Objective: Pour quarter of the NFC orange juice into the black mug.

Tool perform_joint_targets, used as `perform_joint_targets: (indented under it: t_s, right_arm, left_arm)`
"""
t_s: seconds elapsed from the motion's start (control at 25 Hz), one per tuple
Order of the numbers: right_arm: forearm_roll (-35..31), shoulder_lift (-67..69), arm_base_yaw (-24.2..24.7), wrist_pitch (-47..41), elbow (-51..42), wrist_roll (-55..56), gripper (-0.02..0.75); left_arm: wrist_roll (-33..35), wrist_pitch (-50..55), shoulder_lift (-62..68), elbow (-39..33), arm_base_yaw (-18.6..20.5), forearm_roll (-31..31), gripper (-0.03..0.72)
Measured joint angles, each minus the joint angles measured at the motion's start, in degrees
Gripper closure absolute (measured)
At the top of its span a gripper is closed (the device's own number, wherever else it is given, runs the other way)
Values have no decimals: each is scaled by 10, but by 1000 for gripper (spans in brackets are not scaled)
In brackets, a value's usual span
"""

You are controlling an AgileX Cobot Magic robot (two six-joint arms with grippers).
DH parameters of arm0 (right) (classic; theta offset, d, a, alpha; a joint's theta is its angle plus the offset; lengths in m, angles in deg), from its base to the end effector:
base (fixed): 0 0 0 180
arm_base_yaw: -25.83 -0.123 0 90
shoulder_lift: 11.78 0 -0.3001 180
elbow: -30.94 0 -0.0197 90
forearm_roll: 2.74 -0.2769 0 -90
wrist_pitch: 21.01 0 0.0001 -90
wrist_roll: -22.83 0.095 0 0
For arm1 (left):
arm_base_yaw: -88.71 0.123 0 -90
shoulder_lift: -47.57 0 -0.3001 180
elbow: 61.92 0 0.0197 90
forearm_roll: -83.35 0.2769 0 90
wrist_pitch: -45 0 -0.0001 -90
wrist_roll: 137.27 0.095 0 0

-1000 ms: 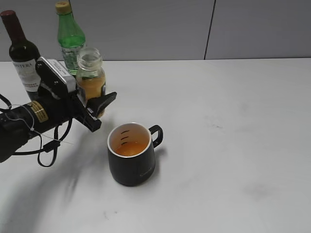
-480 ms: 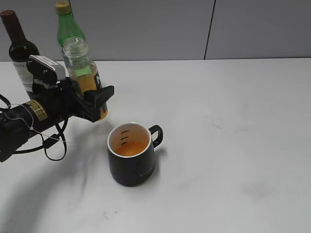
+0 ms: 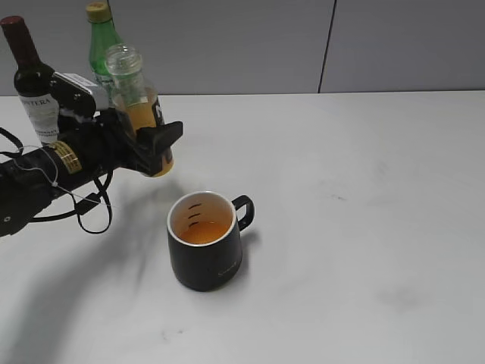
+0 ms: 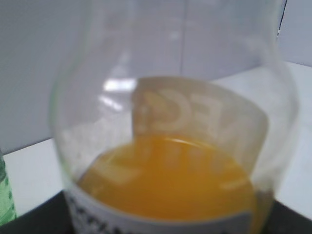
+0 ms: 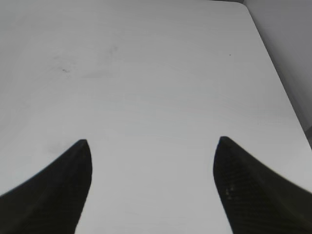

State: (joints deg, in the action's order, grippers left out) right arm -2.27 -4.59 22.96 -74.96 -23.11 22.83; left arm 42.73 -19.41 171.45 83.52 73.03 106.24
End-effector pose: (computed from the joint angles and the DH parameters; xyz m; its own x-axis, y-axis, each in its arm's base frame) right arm 0.0215 0.0004 0.2705 -0.4249 -0.0261 -0.9049 -0.0461 0.9989 -0.0072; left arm 0.3529 -0.1337 0.1126 0.0082 0.1722 -0.9850 0.5973 0.7892 0.1429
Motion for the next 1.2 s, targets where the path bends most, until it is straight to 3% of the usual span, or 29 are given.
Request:
perform_joint_targets:
  t_s: [0.6,1.2]
  right_arm:
    - [0,0,0,0,0,0,149]
    - [0,0,0,0,0,0,149]
  left_arm:
    - [0,31,52,66,-38,-2,218]
    - [0,32,140,145,-39,-13,218]
